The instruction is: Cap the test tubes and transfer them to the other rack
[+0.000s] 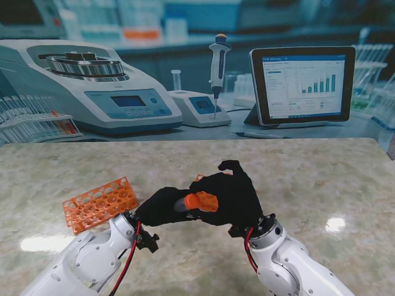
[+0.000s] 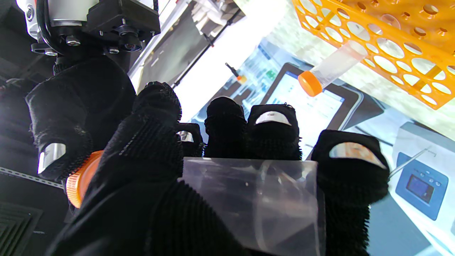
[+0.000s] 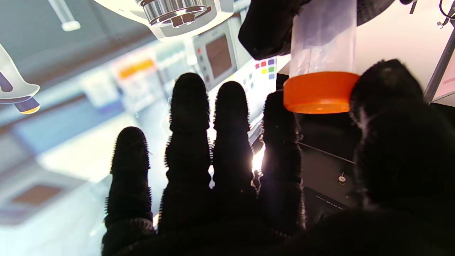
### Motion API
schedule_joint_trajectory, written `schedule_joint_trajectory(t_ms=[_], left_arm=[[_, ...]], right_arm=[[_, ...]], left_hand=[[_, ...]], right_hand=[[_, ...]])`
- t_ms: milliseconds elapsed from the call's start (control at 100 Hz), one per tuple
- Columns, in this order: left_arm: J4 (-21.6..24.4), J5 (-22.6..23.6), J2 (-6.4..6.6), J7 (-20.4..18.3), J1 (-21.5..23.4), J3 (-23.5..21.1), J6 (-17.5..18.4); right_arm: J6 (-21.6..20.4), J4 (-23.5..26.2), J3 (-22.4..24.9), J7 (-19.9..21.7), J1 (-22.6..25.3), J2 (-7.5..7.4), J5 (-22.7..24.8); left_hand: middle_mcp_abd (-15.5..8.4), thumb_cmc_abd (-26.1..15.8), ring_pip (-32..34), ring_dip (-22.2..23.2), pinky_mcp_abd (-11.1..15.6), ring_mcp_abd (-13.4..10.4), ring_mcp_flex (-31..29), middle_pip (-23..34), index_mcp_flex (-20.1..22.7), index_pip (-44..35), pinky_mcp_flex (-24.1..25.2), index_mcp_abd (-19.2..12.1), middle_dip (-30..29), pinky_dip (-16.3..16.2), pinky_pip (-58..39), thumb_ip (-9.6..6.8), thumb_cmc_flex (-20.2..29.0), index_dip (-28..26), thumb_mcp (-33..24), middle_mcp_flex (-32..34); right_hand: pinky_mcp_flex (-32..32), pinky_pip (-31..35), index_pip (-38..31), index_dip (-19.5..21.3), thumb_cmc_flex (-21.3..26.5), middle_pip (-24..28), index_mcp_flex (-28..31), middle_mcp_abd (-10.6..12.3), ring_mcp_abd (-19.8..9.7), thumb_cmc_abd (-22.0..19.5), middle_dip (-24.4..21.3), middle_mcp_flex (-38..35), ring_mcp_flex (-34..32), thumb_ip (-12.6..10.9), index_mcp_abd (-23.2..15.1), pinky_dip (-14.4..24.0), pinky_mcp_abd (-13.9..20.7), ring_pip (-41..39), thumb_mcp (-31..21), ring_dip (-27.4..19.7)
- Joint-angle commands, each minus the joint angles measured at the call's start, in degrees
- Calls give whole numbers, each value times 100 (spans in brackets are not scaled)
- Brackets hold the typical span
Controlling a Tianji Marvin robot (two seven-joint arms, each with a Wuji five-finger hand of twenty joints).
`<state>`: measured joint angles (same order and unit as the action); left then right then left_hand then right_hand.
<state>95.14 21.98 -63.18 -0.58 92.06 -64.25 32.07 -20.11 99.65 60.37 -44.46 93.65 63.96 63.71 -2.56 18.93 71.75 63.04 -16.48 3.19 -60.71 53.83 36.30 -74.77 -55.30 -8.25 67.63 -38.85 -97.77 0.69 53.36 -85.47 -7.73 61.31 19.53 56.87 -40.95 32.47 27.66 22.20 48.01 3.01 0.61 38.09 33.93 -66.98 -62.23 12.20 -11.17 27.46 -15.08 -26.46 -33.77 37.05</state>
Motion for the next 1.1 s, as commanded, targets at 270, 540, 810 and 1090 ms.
schedule_joint_trajectory(t_ms=[270, 540, 810, 1090], left_arm=[[39, -13, 1, -46, 10, 15, -9], [40, -9, 0, -36, 14, 16, 9], [46, 6, -2, -22, 24, 9, 21], [46, 7, -2, -22, 24, 8, 21]], right_arm=[[-19, -12, -79, 65, -24, 36, -45], [3, -62, -155, 77, -77, 43, -68], [89, -150, -275, 6, -150, 49, -58], [278, -263, -431, -199, -233, 85, -73]], left_hand=[[-260, -233, -54, -19, 392, -199, 32, -44, 90, -333, -79, -275, 58, -110, -491, 29, 208, -337, 10, -130], [-262, -228, -54, -19, 385, -199, 32, -44, 89, -333, -75, -281, 58, -112, -488, 29, 206, -338, 13, -133], [-268, -233, -57, -20, 384, -197, 34, -48, 87, -331, -73, -275, 56, -114, -486, 28, 207, -337, 12, -133], [-264, -235, -57, -20, 384, -197, 34, -46, 91, -333, -73, -279, 55, -115, -485, 28, 203, -337, 14, -129]], right_hand=[[99, 63, -969, -254, 1059, 256, 162, 208, -183, -335, 266, -394, -401, 54, -848, 128, 22, -36, -188, 58], [199, 133, -1164, -179, 1052, 378, 539, 292, -226, -374, 403, -712, -611, 69, -1069, 145, 82, -185, -158, 103], [278, 213, -1369, 9, 726, 554, 819, 385, -265, -270, 414, -903, -733, 46, -1196, 177, 125, -333, -26, 156], [328, 292, -1427, 384, 414, 937, 1084, 460, -273, -147, 548, -962, -830, -12, -1225, 219, 146, -542, -58, 244]])
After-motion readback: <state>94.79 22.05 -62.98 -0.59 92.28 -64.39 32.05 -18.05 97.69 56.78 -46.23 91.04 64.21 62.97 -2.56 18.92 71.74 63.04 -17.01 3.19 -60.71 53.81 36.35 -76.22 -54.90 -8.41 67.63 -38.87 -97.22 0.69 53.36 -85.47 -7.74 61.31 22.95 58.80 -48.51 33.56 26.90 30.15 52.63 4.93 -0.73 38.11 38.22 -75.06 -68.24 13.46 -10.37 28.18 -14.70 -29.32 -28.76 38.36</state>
